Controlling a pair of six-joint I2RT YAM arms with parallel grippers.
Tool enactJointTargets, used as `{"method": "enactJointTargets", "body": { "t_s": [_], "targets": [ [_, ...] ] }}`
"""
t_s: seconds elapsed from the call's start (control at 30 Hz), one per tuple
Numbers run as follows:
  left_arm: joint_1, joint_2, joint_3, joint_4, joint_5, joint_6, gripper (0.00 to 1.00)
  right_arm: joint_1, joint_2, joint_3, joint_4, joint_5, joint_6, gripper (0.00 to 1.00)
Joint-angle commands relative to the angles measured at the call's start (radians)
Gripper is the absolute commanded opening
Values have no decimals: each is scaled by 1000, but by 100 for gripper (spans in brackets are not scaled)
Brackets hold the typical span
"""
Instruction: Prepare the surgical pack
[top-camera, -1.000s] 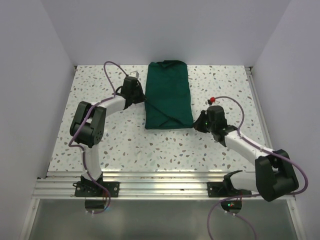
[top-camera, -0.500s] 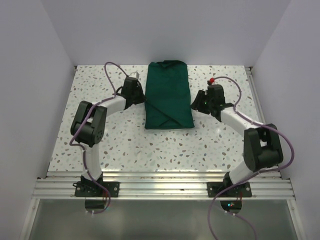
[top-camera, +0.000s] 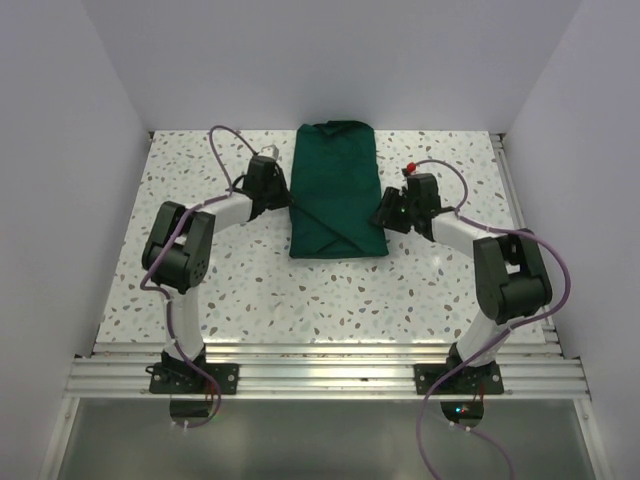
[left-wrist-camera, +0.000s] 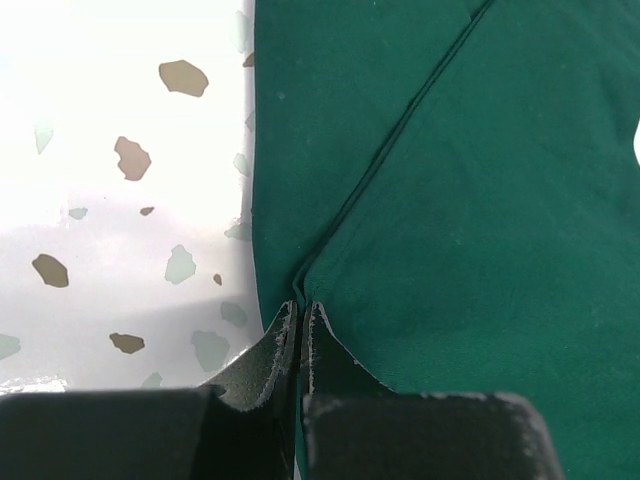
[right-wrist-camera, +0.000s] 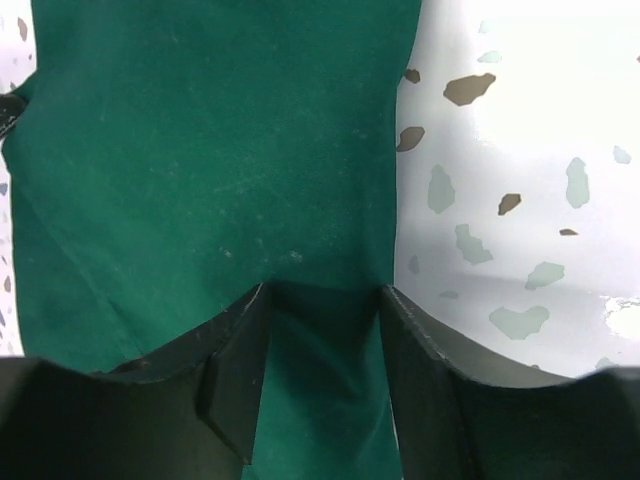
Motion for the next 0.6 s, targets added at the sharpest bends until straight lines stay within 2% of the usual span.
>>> {"method": "enactJointTargets", "body": {
  "t_s": [0.0, 0.37, 0.57],
  "targets": [
    [6, 2, -32, 35, -13, 14, 0, 9, -16, -37, 63, -43, 16, 49],
    [-9, -59, -132, 75, -2, -2, 0, 69, -108, -167, 71, -22, 34, 43],
    [-39, -130, -229, 96, -25, -11, 0, 76, -224, -256, 52, -5, 40, 43]
  ]
}}
